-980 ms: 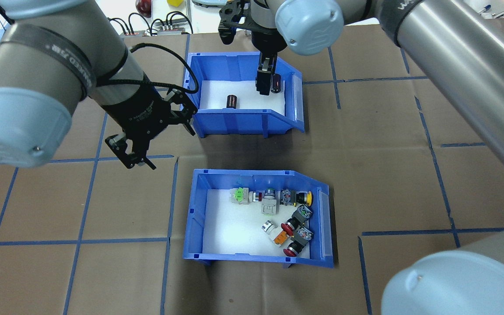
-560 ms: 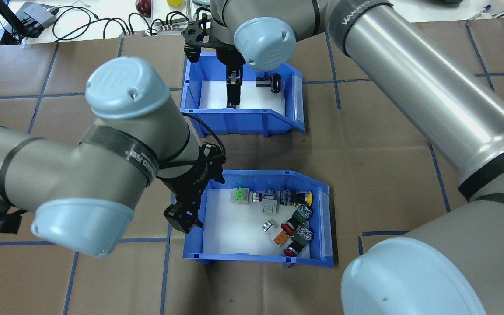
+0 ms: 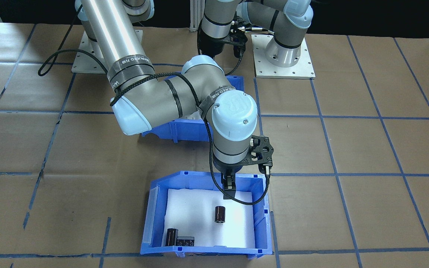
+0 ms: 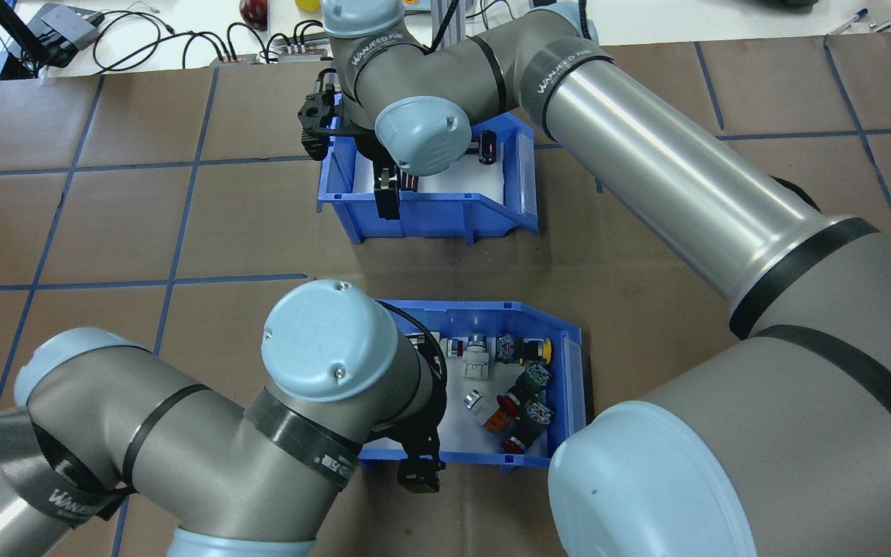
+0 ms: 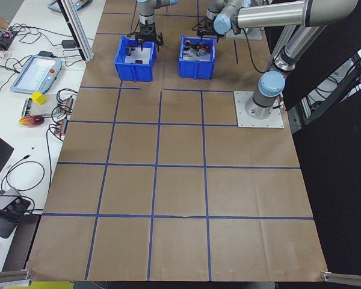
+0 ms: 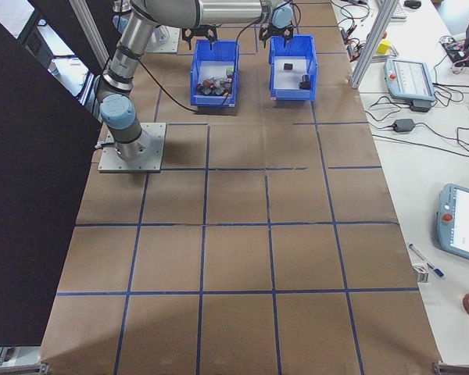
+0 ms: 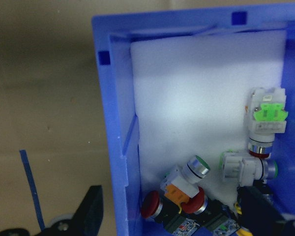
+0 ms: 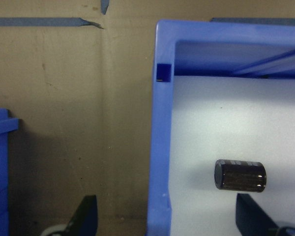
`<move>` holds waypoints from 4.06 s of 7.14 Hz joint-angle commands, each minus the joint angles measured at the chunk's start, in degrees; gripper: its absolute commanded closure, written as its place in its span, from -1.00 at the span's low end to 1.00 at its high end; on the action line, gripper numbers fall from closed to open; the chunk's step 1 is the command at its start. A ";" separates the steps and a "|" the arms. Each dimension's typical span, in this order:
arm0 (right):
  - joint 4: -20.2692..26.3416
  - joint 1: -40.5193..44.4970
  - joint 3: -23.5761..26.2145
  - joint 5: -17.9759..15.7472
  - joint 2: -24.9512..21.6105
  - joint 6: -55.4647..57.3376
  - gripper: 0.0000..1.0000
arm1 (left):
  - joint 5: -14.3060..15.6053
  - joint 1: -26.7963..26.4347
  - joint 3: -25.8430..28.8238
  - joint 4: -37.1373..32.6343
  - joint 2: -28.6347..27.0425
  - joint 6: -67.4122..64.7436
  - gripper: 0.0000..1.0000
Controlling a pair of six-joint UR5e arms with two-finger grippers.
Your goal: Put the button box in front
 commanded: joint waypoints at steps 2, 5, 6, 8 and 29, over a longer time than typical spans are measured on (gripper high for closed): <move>-1.11 0.22 1.96 -2.84 1.46 2.33 -0.70 | 7.49 -3.41 -1.54 1.61 -1.91 -4.15 -0.98; -1.38 0.74 1.52 -5.39 1.29 1.63 0.54 | 7.44 -3.41 -8.21 10.73 -3.40 -4.68 -0.98; -1.38 0.74 1.44 -5.57 1.03 1.72 0.76 | 7.01 -3.41 -8.22 11.19 -4.36 -5.46 -0.54; -1.82 -0.39 1.17 -6.27 -0.11 -0.03 0.84 | 7.27 -3.41 -8.48 17.85 -6.56 -5.21 0.99; -9.38 -40.56 46.61 -4.43 -38.44 -42.49 0.86 | 6.44 14.87 27.90 15.86 -32.24 26.78 -0.98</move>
